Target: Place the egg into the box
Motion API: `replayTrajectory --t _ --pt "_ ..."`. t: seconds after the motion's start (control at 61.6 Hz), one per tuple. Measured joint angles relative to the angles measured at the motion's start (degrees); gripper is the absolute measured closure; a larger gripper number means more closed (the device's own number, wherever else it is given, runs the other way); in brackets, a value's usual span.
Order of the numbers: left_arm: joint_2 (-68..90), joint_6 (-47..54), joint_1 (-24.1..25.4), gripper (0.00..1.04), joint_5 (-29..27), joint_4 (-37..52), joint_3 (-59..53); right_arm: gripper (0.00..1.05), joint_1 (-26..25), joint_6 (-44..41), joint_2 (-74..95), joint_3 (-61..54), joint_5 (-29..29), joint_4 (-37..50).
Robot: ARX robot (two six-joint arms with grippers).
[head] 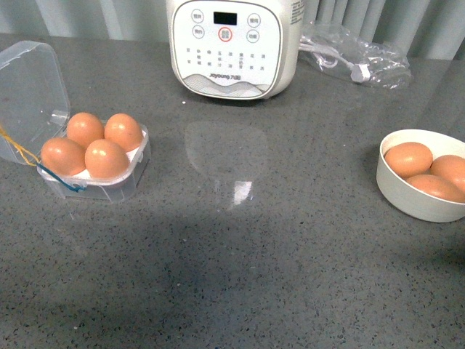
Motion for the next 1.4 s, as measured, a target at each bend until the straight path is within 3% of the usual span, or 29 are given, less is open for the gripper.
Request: replayTrajectory --t 0.455,1.055,1.153,1.283,1.396 --pt "0.0 0.0 0.0 0.07 0.0 0.0 0.0 1.02 0.0 0.0 -15.91 -0.09 -0.02 -14.91" --pt "0.0 0.0 0.0 0.07 0.0 0.0 0.0 1.02 0.0 -0.02 -26.4 -0.09 -0.02 -25.22" --pt "0.0 0.0 -0.02 0.07 0.0 0.0 0.0 1.02 0.0 -0.02 -32.83 -0.07 -0.2 -33.77" --pt "-0.02 -0.02 -0.02 0.07 0.0 0.0 0.0 1.02 0.0 -0.02 -36.22 -0.07 -0.17 -35.3" --pt "0.0 0.0 -0.02 0.07 0.0 0.0 0.0 0.85 0.0 -0.02 -36.2 -0.07 -0.17 -35.47"
